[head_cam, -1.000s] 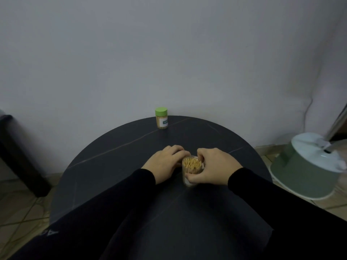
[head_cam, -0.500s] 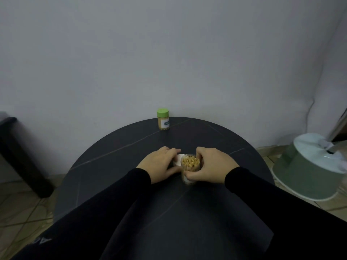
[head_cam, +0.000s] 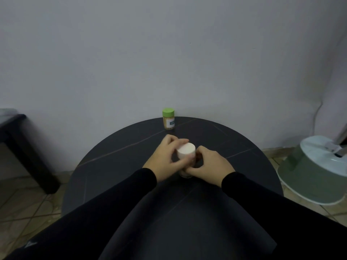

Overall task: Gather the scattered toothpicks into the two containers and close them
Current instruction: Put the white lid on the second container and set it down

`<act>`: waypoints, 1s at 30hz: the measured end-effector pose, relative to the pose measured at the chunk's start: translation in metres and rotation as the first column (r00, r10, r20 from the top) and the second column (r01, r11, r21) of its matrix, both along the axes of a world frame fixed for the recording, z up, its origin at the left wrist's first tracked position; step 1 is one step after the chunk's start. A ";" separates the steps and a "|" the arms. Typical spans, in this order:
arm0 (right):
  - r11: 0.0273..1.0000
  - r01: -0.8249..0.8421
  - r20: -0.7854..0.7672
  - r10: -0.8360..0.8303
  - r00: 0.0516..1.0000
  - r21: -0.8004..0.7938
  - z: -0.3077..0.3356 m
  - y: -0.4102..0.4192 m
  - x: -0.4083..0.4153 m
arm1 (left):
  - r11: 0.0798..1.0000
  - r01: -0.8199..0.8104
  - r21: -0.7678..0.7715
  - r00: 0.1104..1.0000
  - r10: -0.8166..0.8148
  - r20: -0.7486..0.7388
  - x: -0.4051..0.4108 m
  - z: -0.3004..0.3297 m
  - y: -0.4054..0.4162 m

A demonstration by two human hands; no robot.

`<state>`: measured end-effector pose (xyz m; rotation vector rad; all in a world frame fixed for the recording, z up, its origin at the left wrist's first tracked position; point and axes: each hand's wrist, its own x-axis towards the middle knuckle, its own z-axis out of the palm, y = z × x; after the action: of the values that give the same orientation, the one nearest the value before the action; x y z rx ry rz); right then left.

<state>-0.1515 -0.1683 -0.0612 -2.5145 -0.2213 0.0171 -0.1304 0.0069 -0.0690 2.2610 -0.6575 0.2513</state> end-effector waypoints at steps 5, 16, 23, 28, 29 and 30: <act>0.998 0.027 -0.015 -0.026 1.000 0.056 -0.002 0.001 0.000 | 1.000 0.010 0.001 1.000 -0.010 0.023 -0.008 -0.007 -0.001; 0.994 0.042 0.015 -0.043 0.999 0.102 -0.006 0.002 -0.005 | 0.992 -0.081 -0.094 0.994 0.074 -0.081 -0.012 -0.003 -0.008; 0.983 0.090 0.058 -0.100 0.993 0.160 -0.017 0.003 -0.010 | 0.991 -0.116 0.064 0.993 0.114 0.036 -0.015 -0.004 -0.014; 0.981 0.103 0.064 -0.114 0.991 0.163 -0.017 0.005 -0.009 | 0.990 -0.108 -0.088 0.989 0.098 -0.109 -0.015 -0.005 -0.007; 0.983 0.103 0.058 -0.113 0.992 0.154 -0.017 0.005 -0.010 | 0.989 -0.111 -0.099 0.986 0.098 -0.132 -0.018 -0.006 -0.006; 0.984 0.101 0.054 -0.110 0.993 0.144 -0.016 0.006 -0.009 | 0.989 -0.116 -0.094 0.985 0.102 -0.140 -0.021 -0.007 -0.006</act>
<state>-0.1609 -0.1627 -0.0771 -2.3846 -0.1100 -0.1148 -0.1509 0.0006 -0.0757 2.1967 -0.4409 0.1797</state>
